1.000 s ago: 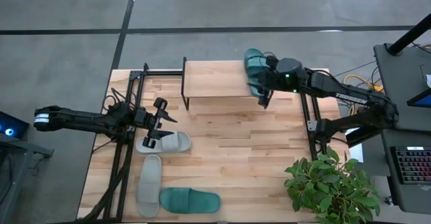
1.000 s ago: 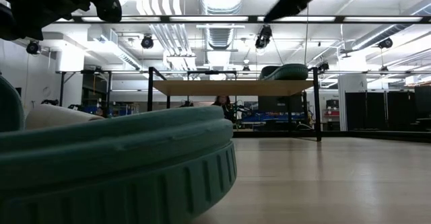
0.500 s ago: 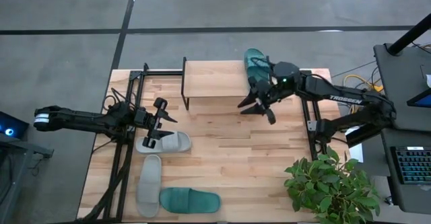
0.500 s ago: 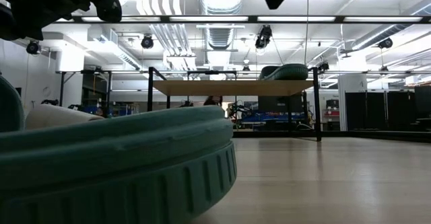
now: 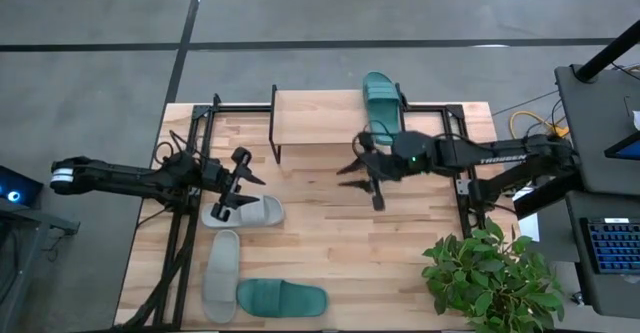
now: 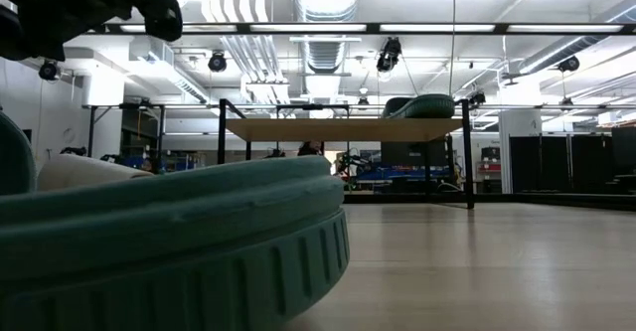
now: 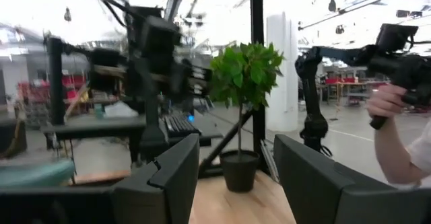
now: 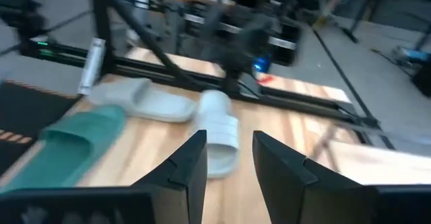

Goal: Pick and place slides into the shelf
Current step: Put the green slide on the shelf

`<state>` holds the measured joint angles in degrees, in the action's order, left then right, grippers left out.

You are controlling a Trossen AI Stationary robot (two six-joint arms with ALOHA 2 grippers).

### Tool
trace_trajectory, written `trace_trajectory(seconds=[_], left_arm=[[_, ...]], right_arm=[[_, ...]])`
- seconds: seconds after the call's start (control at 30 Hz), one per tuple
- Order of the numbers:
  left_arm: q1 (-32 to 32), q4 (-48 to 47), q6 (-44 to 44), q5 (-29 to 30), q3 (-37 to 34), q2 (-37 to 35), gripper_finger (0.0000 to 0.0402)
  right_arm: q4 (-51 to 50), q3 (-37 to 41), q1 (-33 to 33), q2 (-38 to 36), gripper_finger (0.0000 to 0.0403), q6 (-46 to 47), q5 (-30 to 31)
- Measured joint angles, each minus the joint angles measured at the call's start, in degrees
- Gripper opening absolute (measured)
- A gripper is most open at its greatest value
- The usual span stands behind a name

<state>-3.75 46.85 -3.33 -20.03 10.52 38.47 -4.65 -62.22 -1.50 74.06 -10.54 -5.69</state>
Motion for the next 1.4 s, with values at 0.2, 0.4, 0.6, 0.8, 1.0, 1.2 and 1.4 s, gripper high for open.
trace_trajectory(seconds=[0.2,0.4,0.6,0.8,1.0,1.2,1.4], left_arm=[[0.0,2.47,0.73,3.92,0.0,1.02,0.0178],[0.0,2.34,0.7,5.55,0.0,1.9,0.0178],[0.05,3.92,0.68,5.44,0.0,3.34,0.0178],[1.47,0.07,4.28,5.38,3.72,5.42,0.0178],[3.8,-18.78,4.13,5.53,13.25,6.61,0.0178],[4.31,-43.01,-16.88,5.64,24.77,6.5,0.0178],[4.71,-51.08,-42.4,5.61,27.97,6.82,0.0178]], right_arm=[[0.7,0.23,-3.85,0.05,0.0104,0.23,0.37],[0.94,0.35,-4.13,2.22,0.0099,-0.44,0.35],[2.23,0.27,-4.13,4.63,0.0092,-1.56,0.35],[2.03,-0.24,-4.13,4.04,0.0089,-1.74,0.37],[0.36,-0.22,-4.13,3.58,0.0089,-1.64,0.35],[-1.51,-0.22,-4.13,3.58,0.0082,-1.5,0.37],[-1.44,-0.22,-4.12,3.56,0.0084,-1.92,0.38]])
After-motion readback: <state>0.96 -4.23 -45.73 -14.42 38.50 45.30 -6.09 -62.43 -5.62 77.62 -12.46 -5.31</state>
